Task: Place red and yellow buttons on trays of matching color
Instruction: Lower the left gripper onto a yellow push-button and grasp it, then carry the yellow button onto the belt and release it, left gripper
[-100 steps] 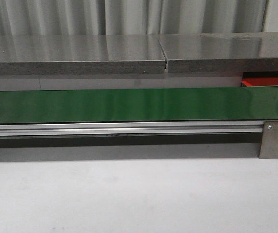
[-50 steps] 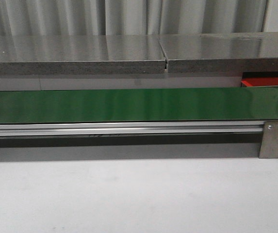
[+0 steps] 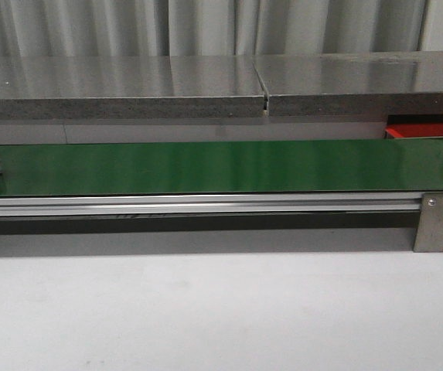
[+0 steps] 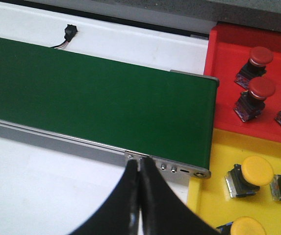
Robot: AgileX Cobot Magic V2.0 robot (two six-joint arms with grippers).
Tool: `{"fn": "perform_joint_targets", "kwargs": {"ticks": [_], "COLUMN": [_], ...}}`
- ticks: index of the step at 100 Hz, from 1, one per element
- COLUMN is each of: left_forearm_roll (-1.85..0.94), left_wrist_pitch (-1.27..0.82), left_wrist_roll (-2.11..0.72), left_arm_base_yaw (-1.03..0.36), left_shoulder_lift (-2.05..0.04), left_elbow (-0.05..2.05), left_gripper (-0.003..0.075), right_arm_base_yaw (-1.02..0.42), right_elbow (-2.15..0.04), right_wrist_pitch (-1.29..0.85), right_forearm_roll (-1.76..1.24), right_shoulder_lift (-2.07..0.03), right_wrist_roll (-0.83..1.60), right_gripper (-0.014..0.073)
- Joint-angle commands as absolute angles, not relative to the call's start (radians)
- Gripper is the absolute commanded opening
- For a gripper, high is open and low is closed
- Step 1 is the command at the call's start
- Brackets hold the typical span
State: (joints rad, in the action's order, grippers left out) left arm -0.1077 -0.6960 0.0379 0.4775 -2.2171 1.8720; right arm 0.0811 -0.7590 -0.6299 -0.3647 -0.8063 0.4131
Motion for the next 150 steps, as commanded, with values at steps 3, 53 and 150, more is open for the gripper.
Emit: {"fn": "perform_joint_targets", "kwargs": {"ticks": [3, 53, 150], "left_forearm_roll": [-0.188, -0.296, -0.411], "left_wrist_pitch": [-0.701, -0.893, -0.686], "left_wrist_roll": [0.040, 0.008, -0.063], "left_arm_base_yaw": [0.477, 0.402, 0.326], "left_shoulder_lift": [-2.073, -1.775, -1.547], "left_elbow": [1.905, 1.903, 1.354], "left_gripper": [-0.0019, -0.0019, -0.0019], "right_arm_base_yaw": [0.080, 0.080, 0.080], "right_elbow": [-0.791, -0.791, -0.791], "right_wrist_pitch": [-0.571, -0.571, -0.571], "right_forearm_roll": [-0.373, -0.373, -0.373], "right_shoulder_lift": [-0.797, -0.797, -0.797], "right_wrist_roll": [0.420, 0.420, 0.420], "right_gripper": [-0.0068, -0.0068, -0.0068]}}
